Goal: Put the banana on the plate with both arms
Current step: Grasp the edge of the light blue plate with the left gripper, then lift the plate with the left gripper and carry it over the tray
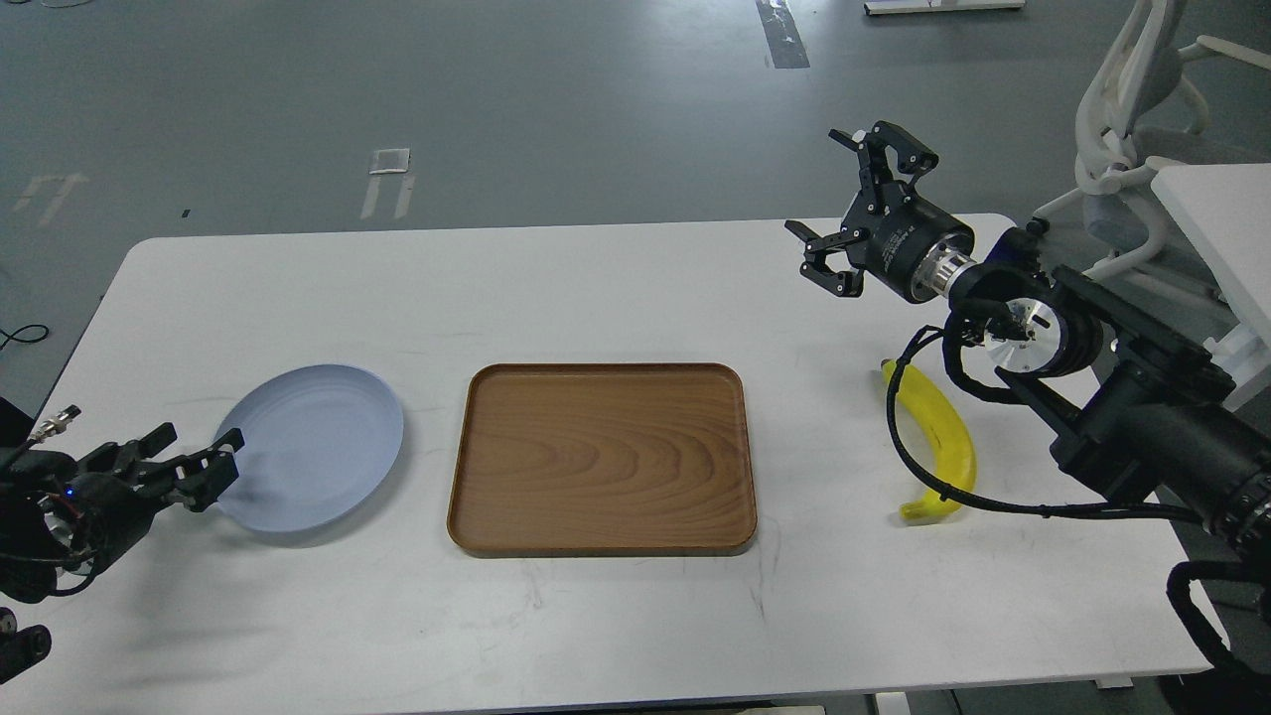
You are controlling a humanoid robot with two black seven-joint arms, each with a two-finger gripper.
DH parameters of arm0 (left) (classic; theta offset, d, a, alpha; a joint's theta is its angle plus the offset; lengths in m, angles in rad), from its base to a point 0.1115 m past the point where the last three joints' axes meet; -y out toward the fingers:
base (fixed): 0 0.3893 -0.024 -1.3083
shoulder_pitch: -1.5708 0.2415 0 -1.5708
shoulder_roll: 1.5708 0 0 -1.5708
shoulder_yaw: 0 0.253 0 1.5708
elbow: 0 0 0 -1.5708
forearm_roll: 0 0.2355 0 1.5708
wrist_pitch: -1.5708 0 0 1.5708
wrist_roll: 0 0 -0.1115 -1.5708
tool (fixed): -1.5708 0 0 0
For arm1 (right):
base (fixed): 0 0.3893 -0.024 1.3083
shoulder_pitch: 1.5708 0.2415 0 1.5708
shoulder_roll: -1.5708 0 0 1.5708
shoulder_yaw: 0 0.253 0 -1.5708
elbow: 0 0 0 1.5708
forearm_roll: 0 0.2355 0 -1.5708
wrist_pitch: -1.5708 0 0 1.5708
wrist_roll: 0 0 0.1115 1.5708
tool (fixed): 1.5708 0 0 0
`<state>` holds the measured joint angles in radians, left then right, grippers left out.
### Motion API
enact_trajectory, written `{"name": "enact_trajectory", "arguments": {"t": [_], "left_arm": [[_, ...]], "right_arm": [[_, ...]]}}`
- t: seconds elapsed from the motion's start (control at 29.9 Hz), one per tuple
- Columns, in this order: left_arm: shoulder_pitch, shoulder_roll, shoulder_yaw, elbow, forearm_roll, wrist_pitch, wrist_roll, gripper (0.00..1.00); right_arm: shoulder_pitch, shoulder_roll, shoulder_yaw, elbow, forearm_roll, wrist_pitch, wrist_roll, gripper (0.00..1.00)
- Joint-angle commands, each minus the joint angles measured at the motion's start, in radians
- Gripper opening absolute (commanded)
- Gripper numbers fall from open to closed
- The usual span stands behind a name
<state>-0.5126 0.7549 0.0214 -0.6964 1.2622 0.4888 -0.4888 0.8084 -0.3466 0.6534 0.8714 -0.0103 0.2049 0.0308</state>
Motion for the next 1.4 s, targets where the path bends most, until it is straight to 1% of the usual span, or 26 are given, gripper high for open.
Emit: {"name": "enact_trajectory", "arguments": {"t": [0.0, 0.03, 0.1, 0.13, 0.17, 0.2, 0.23, 0.33, 0.77, 0.87, 0.97, 1.07, 1.14, 1.17, 1.27, 1.37], "left_arm": [[0.006, 0.000, 0.000, 0.000, 0.000, 0.000, 0.000, 0.45], [0.008, 0.000, 0.000, 0.000, 0.000, 0.000, 0.000, 0.39], [0.012, 0.000, 0.000, 0.000, 0.000, 0.000, 0.000, 0.34], [0.014, 0.000, 0.000, 0.000, 0.000, 0.000, 0.000, 0.30], [0.014, 0.000, 0.000, 0.000, 0.000, 0.000, 0.000, 0.28], [0.016, 0.000, 0.002, 0.000, 0.002, 0.000, 0.000, 0.21], [0.019, 0.000, 0.003, 0.001, 0.002, 0.000, 0.000, 0.11], [0.023, 0.000, 0.003, 0.011, 0.002, 0.000, 0.000, 0.00], [0.005, 0.001, -0.012, -0.002, -0.010, 0.000, 0.000, 0.00], [-0.035, 0.000, -0.012, -0.008, -0.107, 0.000, 0.000, 0.00], [-0.075, 0.004, -0.006, -0.051, -0.165, 0.000, 0.000, 0.00], [-0.128, 0.030, -0.006, -0.170, -0.165, 0.000, 0.000, 0.00], [-0.147, 0.041, -0.006, -0.208, -0.164, 0.000, 0.000, 0.00], [-0.161, 0.049, -0.005, -0.247, -0.162, 0.000, 0.000, 0.00], [-0.194, 0.041, 0.003, -0.333, -0.135, 0.000, 0.000, 0.00], [-0.202, 0.012, 0.005, -0.367, -0.070, 0.000, 0.000, 0.00]], "right_arm": [[0.000, 0.000, 0.000, 0.000, 0.000, -0.002, 0.000, 1.00], [-0.002, 0.000, 0.000, 0.000, 0.000, -0.002, 0.000, 1.00], [-0.002, 0.000, 0.000, 0.000, 0.000, -0.002, 0.000, 1.00], [-0.006, 0.000, 0.000, 0.000, 0.000, -0.002, 0.000, 1.00], [-0.006, 0.000, 0.000, 0.000, 0.000, -0.002, 0.000, 1.00], [-0.008, 0.000, 0.000, 0.000, 0.000, -0.002, 0.000, 1.00], [-0.009, 0.000, -0.001, 0.000, 0.000, -0.002, 0.000, 1.00], [-0.014, 0.000, 0.000, 0.000, 0.000, -0.002, 0.000, 1.00], [-0.014, 0.000, 0.000, 0.000, 0.000, -0.002, 0.000, 1.00], [-0.008, -0.002, 0.000, 0.000, 0.000, -0.004, 0.000, 1.00], [-0.003, -0.005, 0.003, 0.000, 0.000, -0.006, 0.000, 1.00], [0.003, -0.020, 0.015, 0.000, 0.000, -0.010, 0.001, 1.00], [0.005, -0.022, 0.018, 0.000, 0.001, -0.012, 0.003, 1.00], [0.009, -0.022, 0.022, 0.000, 0.001, -0.013, 0.003, 1.00], [0.020, -0.022, 0.038, 0.000, 0.003, -0.027, 0.001, 1.00], [0.035, -0.022, 0.045, -0.002, 0.003, -0.045, 0.001, 1.00]]}}
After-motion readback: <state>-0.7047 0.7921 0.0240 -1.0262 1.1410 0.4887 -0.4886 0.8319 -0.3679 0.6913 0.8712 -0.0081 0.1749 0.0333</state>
